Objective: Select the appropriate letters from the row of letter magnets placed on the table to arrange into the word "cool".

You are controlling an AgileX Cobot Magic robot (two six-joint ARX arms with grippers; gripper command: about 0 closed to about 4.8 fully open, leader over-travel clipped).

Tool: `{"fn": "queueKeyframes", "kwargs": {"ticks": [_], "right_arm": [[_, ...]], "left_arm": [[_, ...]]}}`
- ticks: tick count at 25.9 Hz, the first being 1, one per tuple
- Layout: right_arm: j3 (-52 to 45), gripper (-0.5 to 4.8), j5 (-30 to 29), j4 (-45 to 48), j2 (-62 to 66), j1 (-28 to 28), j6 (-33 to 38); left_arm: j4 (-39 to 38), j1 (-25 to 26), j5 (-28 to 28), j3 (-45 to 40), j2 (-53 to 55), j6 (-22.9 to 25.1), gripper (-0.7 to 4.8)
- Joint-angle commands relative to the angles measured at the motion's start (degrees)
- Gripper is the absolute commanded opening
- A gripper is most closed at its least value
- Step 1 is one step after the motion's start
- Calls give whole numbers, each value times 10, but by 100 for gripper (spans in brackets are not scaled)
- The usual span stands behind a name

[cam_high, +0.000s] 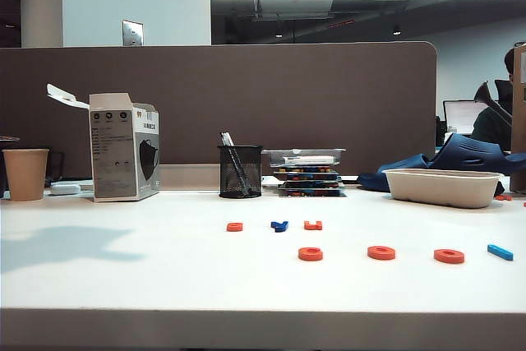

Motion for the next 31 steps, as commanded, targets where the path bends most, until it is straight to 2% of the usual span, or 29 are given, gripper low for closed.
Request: {"fn": "queueKeyframes", "kwargs": {"ticks": [1,5,8,10,12,18,21,24,28,31], "right_arm": [[-37,-2,-3,16,-50,0,0],[-84,-2,-4,34,-120,1,22],[-125,-2,-8,51,-177,2,27],[-160,-2,-38,63,-216,6,27],[-195,-2,-37,71,-252,23,27],[-266,-2,-24,100,-325,112,26],[-300,-2,8,119,-369,157,24],[-362,-2,58,194,-428,204,26],[-451,-2,92,239,-488,229,27],[-509,-2,94,267,-512,233,32]], "left_arm": [[75,63,-11,2,-1,28,-5],[81,193,13,2,-2,68,-5],[41,298,32,1,-12,70,-5],[16,363,49,-9,-30,73,-5],[20,396,62,-51,-78,71,-5],[40,377,73,-219,-272,69,-5],[45,370,73,-288,-366,72,-5],[67,370,105,-368,-465,80,-5],[80,370,113,-464,-576,81,-5],[81,369,125,-523,-640,78,-5]]}}
